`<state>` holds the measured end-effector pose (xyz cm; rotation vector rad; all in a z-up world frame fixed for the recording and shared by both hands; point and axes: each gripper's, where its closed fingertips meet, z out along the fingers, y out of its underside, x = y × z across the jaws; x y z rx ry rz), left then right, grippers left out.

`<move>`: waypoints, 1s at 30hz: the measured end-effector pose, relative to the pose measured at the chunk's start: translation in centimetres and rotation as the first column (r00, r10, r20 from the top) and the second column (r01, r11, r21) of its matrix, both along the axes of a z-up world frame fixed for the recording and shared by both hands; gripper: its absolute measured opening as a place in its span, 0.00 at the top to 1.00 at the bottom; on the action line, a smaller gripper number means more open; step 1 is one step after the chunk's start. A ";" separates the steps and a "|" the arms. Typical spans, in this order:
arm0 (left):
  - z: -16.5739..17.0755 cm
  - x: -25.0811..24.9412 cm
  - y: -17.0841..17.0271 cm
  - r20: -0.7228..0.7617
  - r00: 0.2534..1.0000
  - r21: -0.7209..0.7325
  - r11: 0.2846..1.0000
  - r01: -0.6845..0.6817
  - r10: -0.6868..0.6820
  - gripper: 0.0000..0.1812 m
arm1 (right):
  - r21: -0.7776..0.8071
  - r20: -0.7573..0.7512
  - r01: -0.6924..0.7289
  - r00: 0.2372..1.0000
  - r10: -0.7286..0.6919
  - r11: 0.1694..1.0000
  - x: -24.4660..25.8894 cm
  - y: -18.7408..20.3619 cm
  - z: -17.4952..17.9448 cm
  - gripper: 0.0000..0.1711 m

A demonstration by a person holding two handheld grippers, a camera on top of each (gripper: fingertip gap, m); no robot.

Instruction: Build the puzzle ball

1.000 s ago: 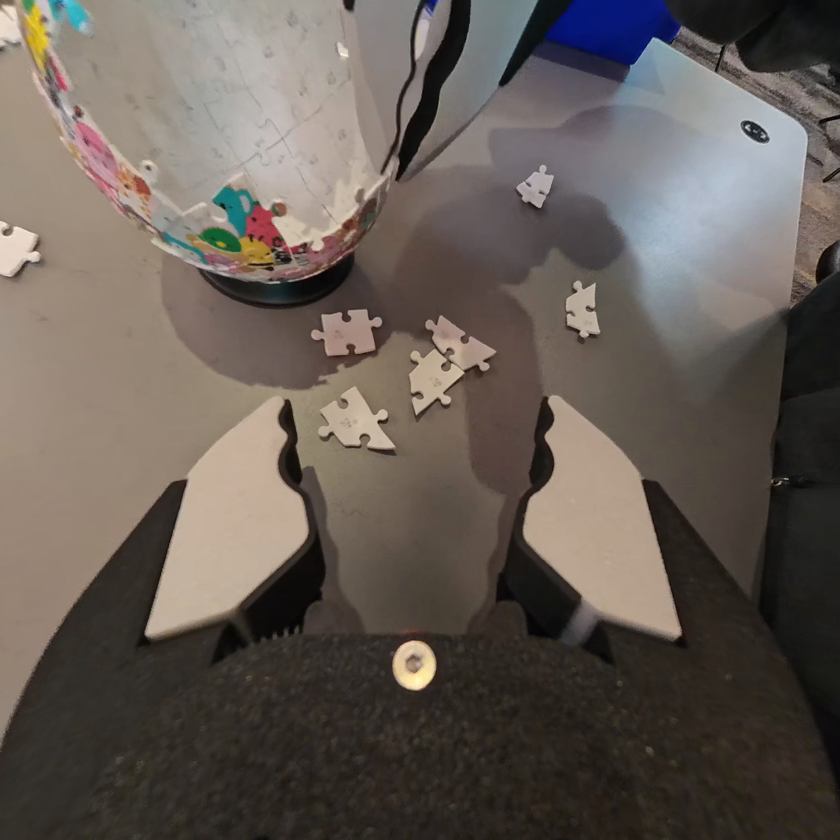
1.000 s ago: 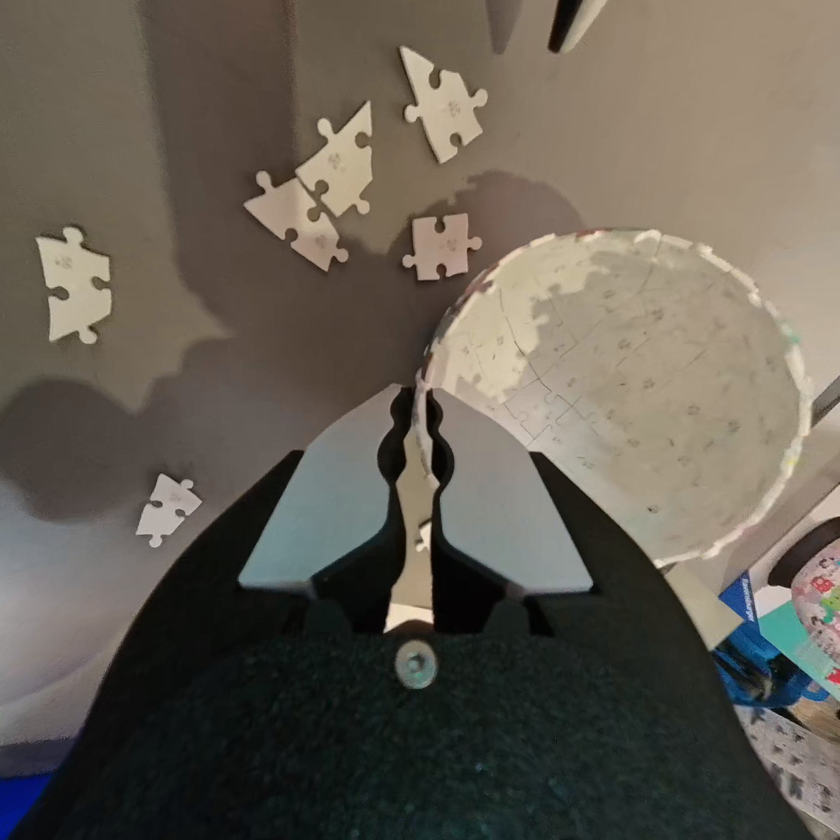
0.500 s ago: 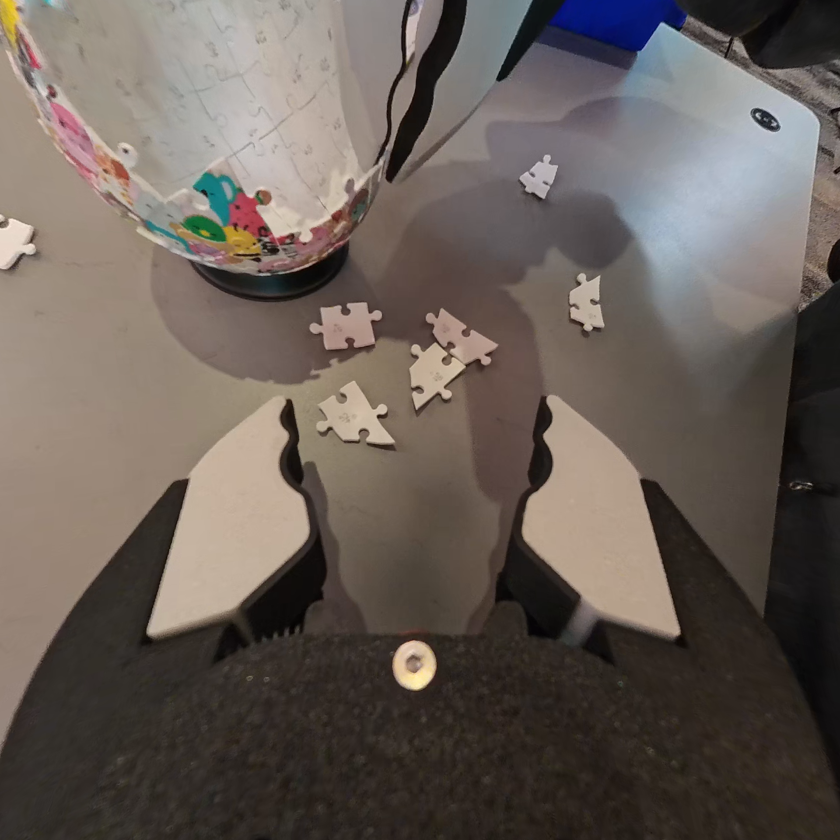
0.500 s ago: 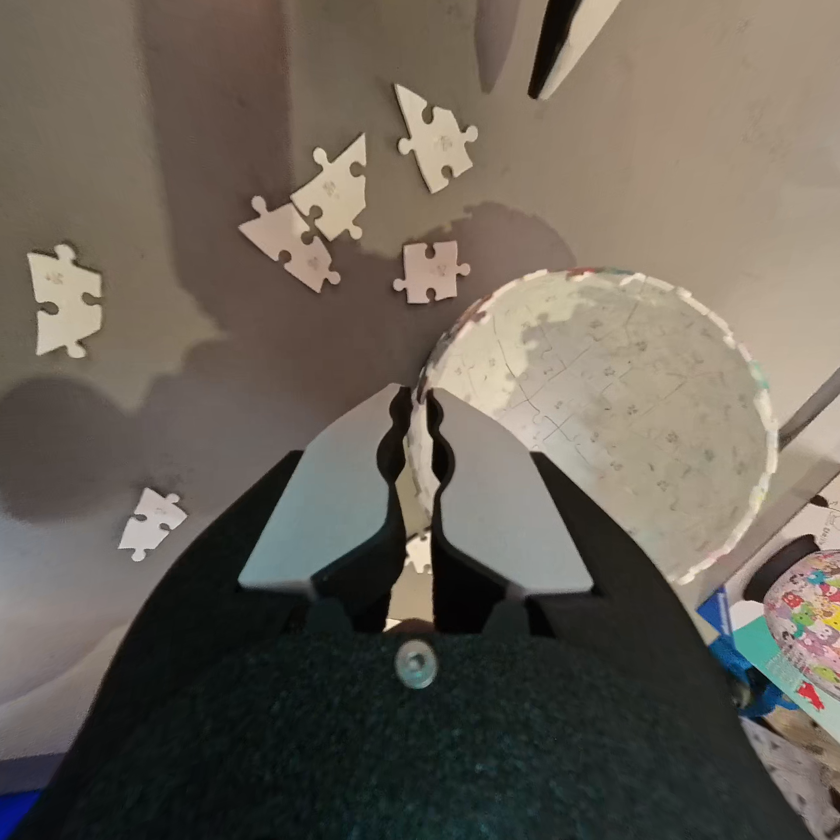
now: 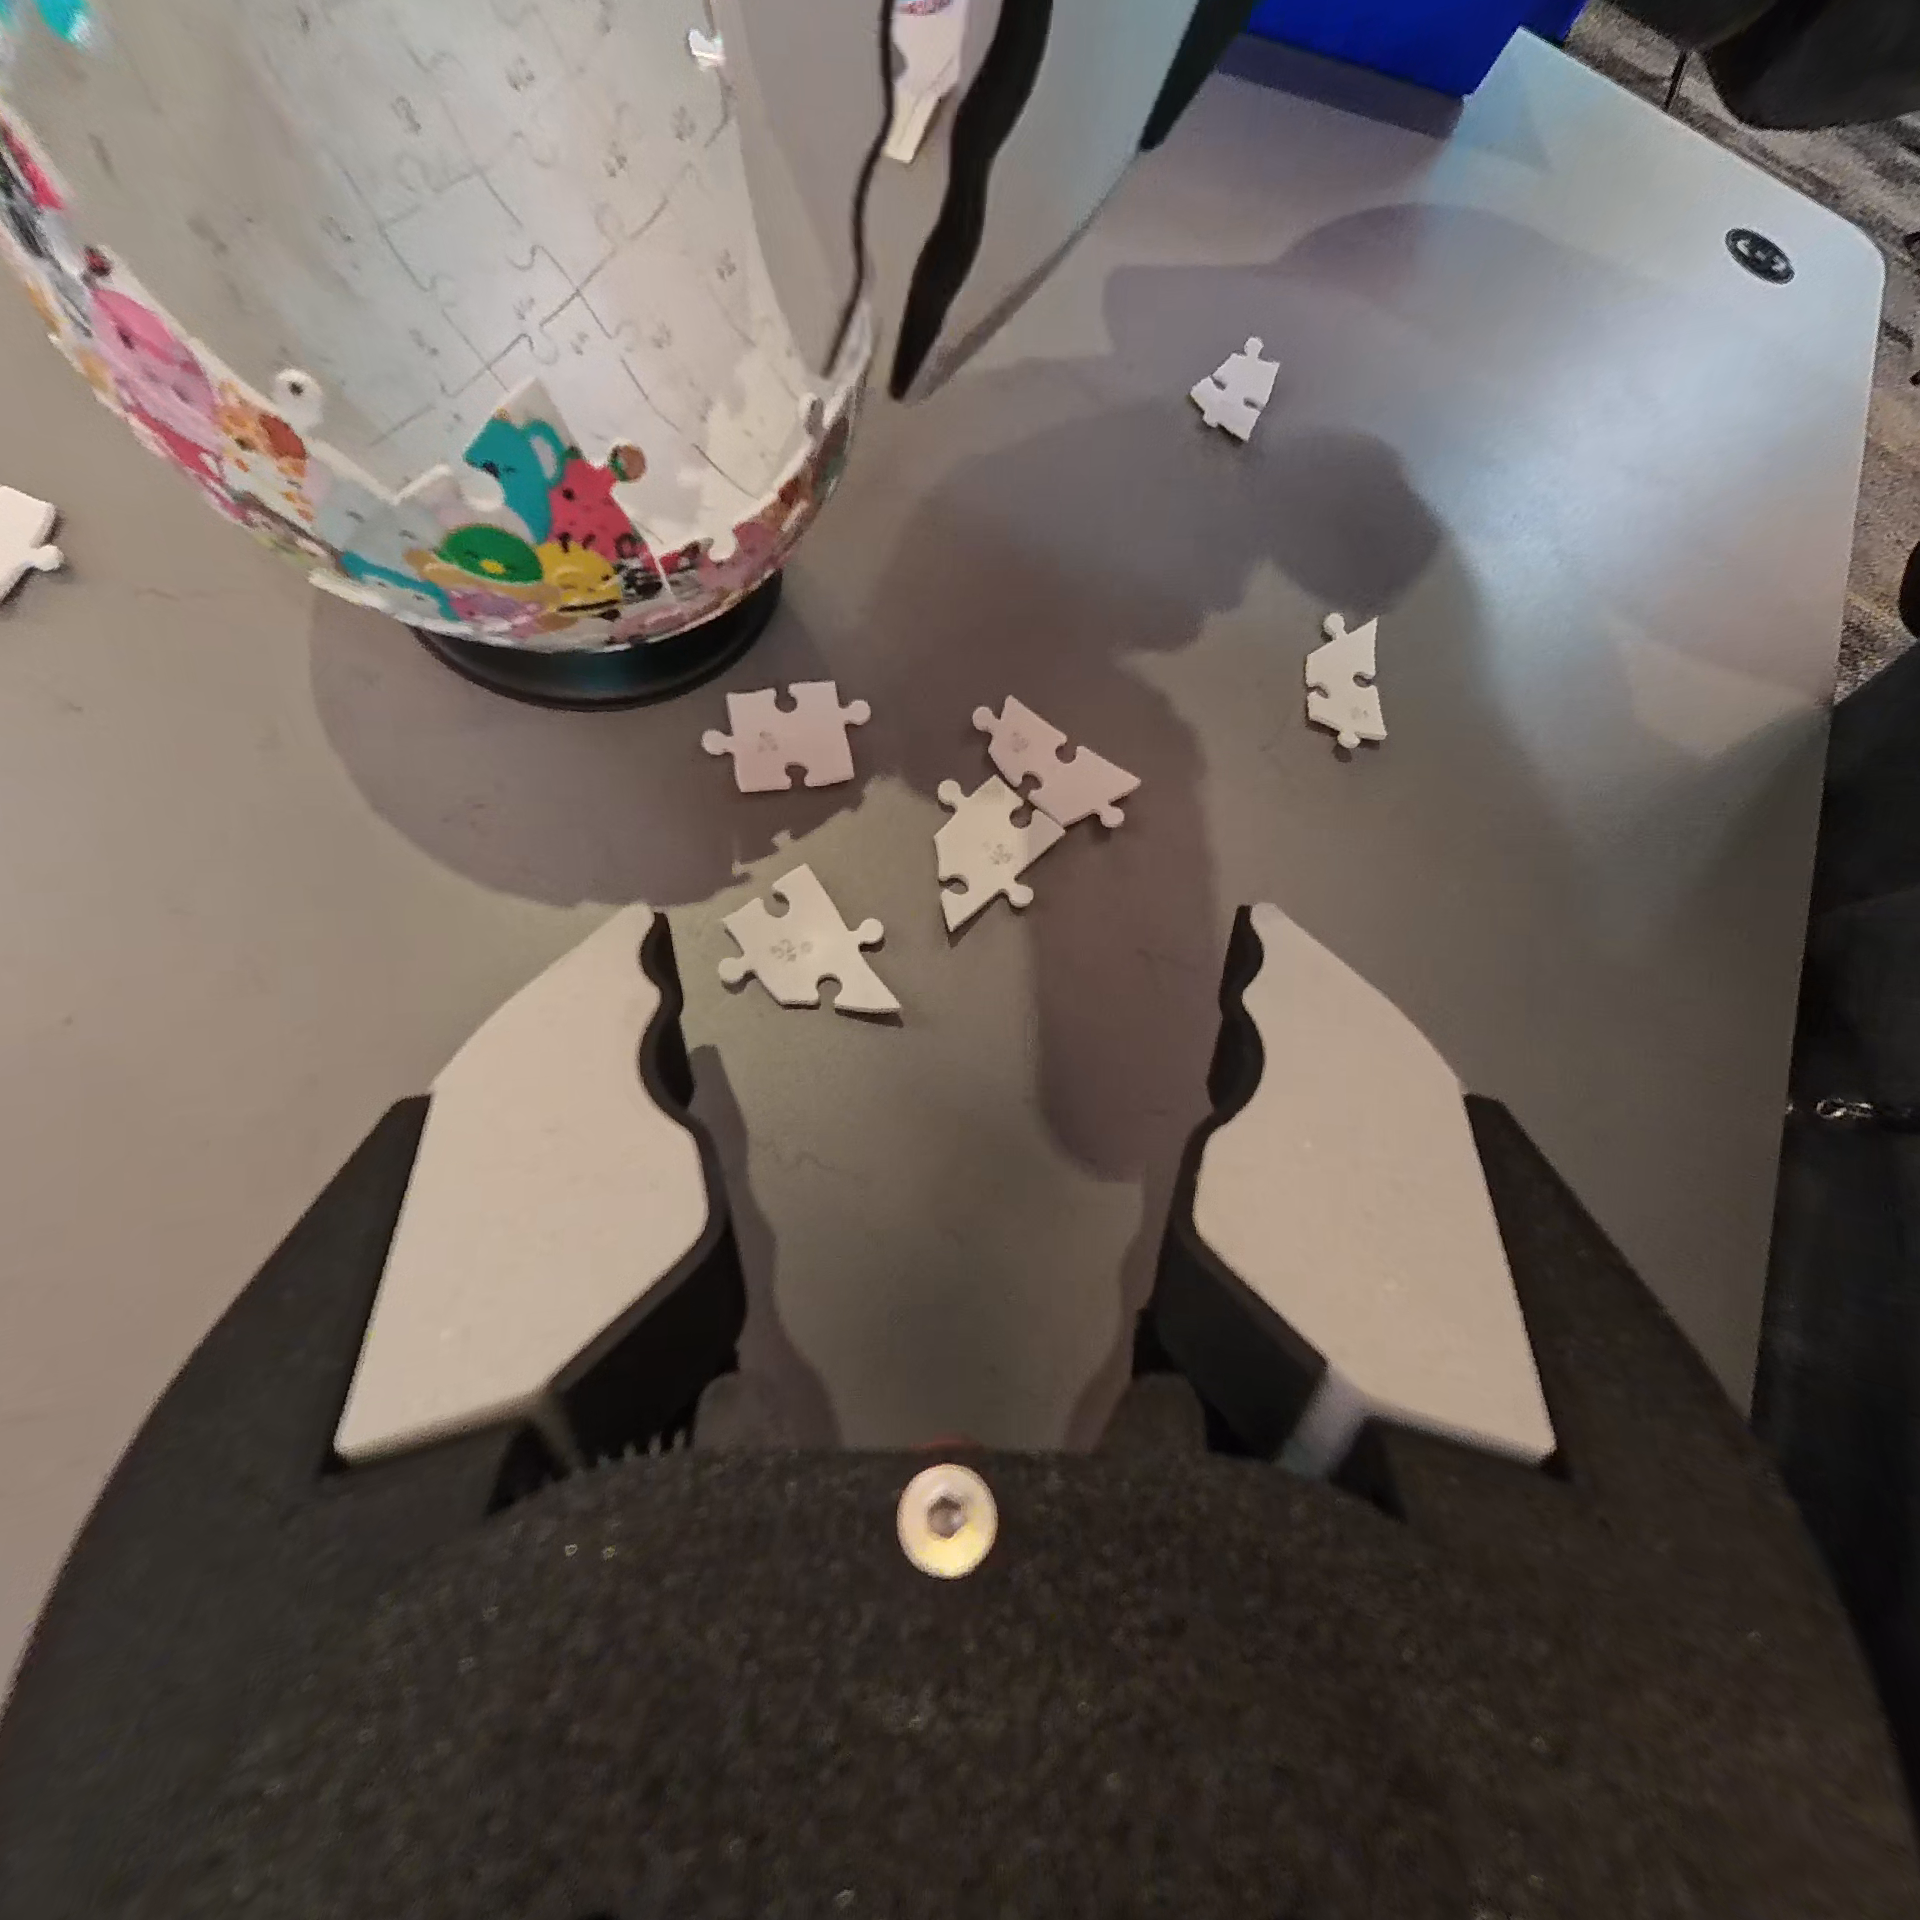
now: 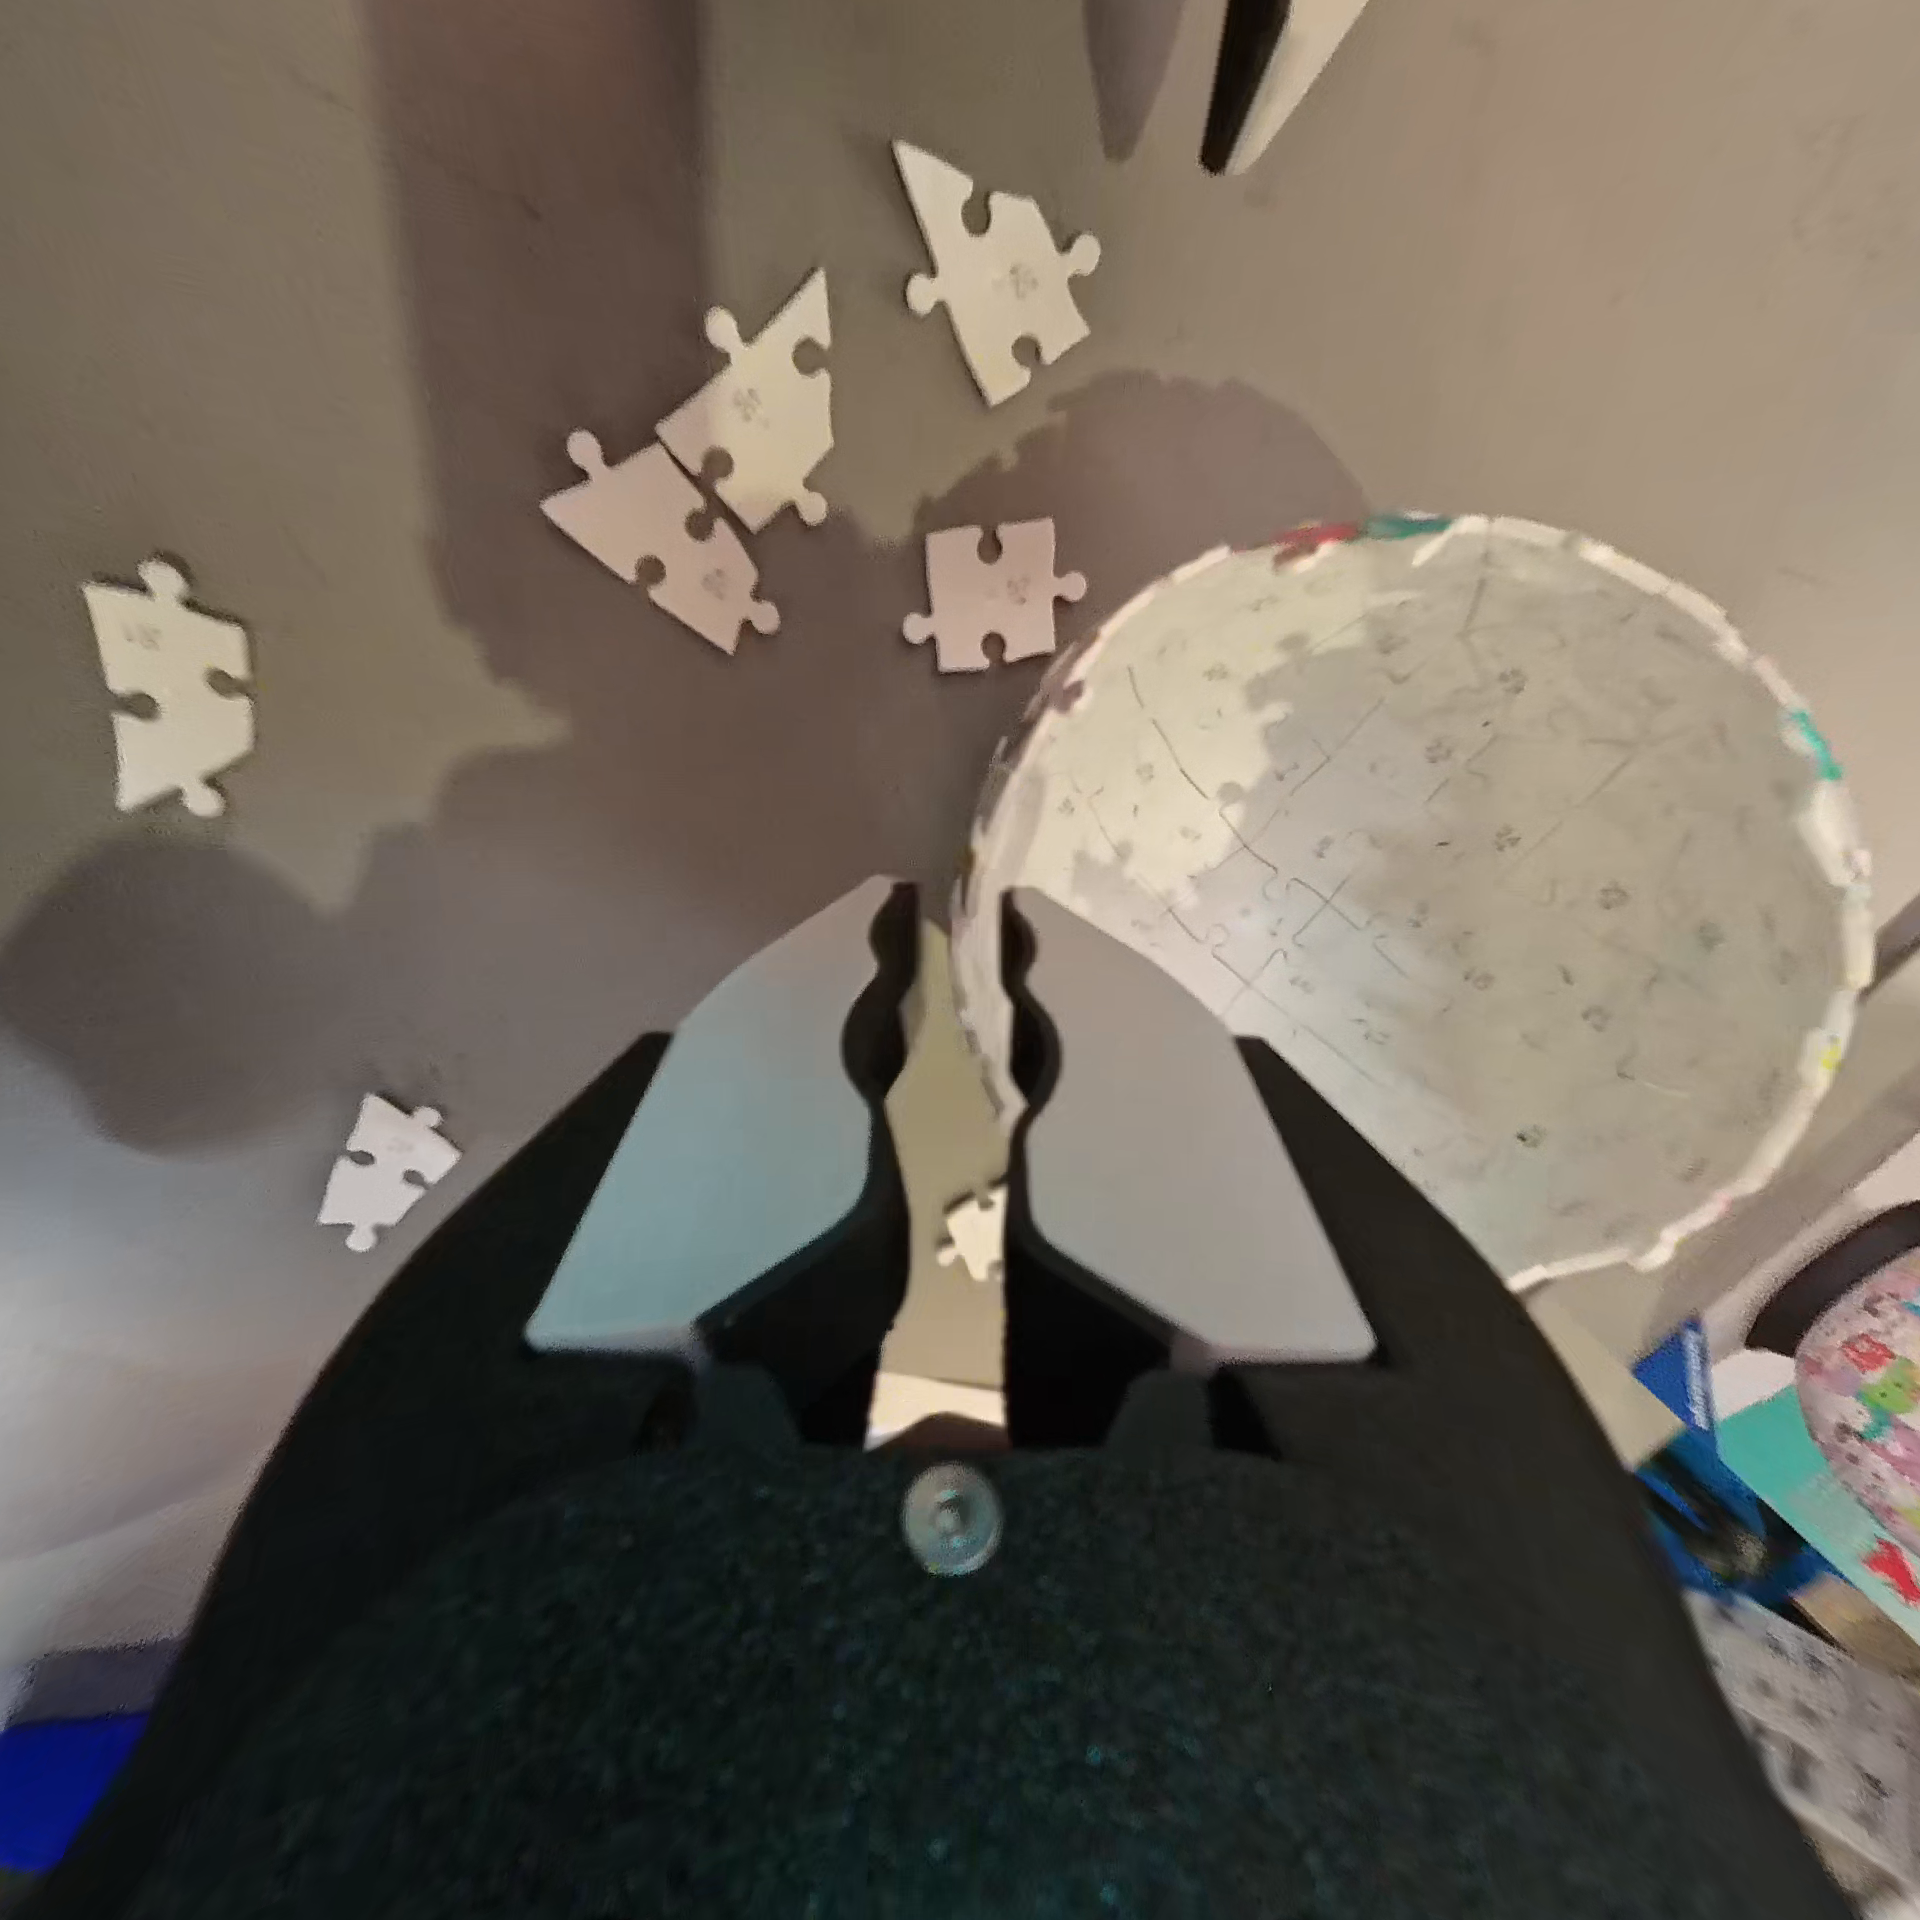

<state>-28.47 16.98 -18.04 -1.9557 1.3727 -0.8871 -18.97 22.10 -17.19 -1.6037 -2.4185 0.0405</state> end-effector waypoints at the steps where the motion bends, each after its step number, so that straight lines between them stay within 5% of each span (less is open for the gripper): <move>1: 0.0 0.0 0.0 -0.001 1.000 0.000 1.000 0.000 0.000 0.46 | 0.035 0.028 -0.012 1.000 0.011 0.999 0.3 0.3 -0.1 0.88; 9: 0.0 0.0 -0.1 -0.004 1.000 0.003 1.000 0.001 -0.001 0.46 | 0.020 0.077 -0.004 0.997 0.002 1.000 0.2 0.5 -0.8 0.97; 20: 0.2 0.2 -0.1 0.002 1.000 0.011 1.000 0.006 -0.006 0.46 | -0.038 0.047 0.072 0.996 -0.070 0.997 0.1 0.3 -0.2 0.97; 22: 1.1 0.9 -0.5 0.032 0.999 0.035 0.999 0.017 -0.018 0.52 | -0.035 0.047 0.092 0.995 -0.090 0.995 0.2 0.3 -0.2 0.97; 26: 5.8 3.2 -0.9 0.248 0.968 0.082 0.996 0.018 -0.037 0.81 | 0.018 -0.006 0.130 0.991 -0.130 0.991 0.6 0.7 0.6 0.78; 30: 8.6 5.1 2.0 0.316 0.948 0.057 0.996 -0.070 0.048 0.80 | 0.030 -0.223 0.229 0.951 -0.217 0.973 1.4 1.2 3.0 0.83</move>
